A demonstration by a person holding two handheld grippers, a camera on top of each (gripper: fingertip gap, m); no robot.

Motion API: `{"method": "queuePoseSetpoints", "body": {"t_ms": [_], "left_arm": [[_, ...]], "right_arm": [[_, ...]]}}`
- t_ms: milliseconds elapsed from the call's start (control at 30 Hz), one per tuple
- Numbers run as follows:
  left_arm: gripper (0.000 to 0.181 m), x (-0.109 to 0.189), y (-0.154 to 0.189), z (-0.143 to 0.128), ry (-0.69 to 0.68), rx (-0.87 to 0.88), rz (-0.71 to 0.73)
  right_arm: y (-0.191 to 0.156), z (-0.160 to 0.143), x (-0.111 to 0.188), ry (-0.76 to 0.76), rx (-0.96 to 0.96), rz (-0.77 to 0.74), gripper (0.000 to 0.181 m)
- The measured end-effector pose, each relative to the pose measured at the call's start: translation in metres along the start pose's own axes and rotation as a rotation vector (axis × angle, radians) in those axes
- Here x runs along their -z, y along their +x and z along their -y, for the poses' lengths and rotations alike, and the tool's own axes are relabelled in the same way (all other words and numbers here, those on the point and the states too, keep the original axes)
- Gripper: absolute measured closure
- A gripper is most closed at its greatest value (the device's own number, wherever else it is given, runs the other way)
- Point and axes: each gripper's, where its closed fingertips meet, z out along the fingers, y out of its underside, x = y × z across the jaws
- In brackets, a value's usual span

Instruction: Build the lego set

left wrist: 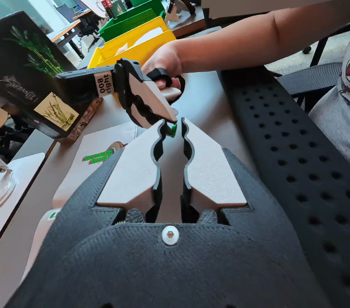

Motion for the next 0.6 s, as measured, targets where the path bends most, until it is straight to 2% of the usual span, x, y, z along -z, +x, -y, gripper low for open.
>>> {"method": "queuePoseSetpoints", "body": {"t_ms": [100,467,500,533,600], "left_arm": [[0.174,-0.002,0.002,0.0,0.008,-0.008,-0.006],[0.18,0.0,0.001,-0.003,-0.007,0.052,-0.031],[0.18,0.0,0.0,-0.004,-0.013,0.081,-0.036],[0.18,0.0,-0.004,-0.005,-0.02,0.126,-0.03],[0.18,-0.002,-0.011,-0.009,-0.037,0.258,-0.029]], "right_arm": [[-0.003,-0.003,-0.002,-0.019,0.002,0.018,0.17],[-0.005,0.0,0.004,0.011,-0.001,0.051,0.169],[-0.005,0.003,0.005,0.028,0.014,0.049,0.167],[-0.003,0.006,0.007,0.044,0.032,0.026,0.157],[0.009,0.01,0.015,0.053,0.131,-0.107,0.143]]}}
